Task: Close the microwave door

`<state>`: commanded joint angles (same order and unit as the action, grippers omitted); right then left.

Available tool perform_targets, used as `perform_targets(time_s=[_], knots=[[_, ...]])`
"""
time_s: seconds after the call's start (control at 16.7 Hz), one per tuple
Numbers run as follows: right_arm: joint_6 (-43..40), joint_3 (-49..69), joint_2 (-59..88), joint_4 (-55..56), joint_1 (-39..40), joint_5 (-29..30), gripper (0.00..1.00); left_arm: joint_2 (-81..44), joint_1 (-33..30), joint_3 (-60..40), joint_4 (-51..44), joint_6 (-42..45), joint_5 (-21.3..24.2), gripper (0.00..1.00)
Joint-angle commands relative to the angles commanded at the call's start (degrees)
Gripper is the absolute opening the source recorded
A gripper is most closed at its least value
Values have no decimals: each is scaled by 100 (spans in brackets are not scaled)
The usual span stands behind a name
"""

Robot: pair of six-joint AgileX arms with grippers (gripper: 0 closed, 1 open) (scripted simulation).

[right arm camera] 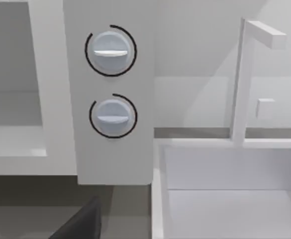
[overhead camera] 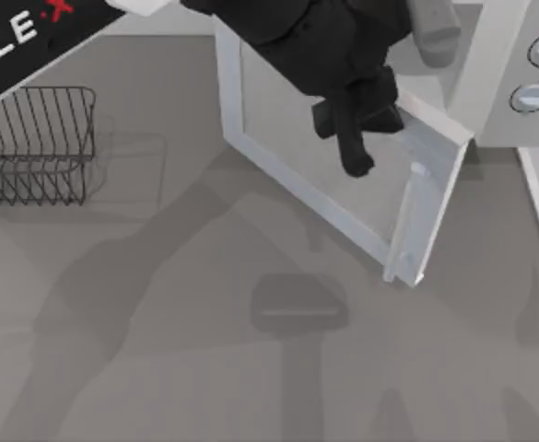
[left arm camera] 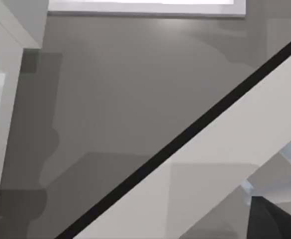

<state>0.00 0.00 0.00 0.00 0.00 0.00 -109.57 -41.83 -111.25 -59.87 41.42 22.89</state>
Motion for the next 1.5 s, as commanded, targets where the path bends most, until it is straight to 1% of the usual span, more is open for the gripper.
perform_targets(time_s=[0.24,0.36,0.54,0.9,1.02,1.2,1.32,1.44,1.5], knots=[[0,0,0,0,0,0,100,125,-246,-49,12,143,213,0],[0,0,0,0,0,0,100,-39,-104,-80,-156,-57,69,0],[0,0,0,0,0,0,100,-409,217,-197,-509,-406,-289,0],[0,0,0,0,0,0,100,-455,225,-196,-536,-431,-336,0],[0,0,0,0,0,0,100,-608,24,-167,-526,-371,-528,0],[0,0,0,0,0,0,100,-914,-615,-272,-535,-290,-1106,0],[0,0,0,0,0,0,100,-973,-874,-356,-537,-272,-1356,0],[0,0,0,0,0,0,100,-938,-896,-415,-517,-309,-1372,0],[0,0,0,0,0,0,100,-906,-816,-435,-512,-331,-1288,0]])
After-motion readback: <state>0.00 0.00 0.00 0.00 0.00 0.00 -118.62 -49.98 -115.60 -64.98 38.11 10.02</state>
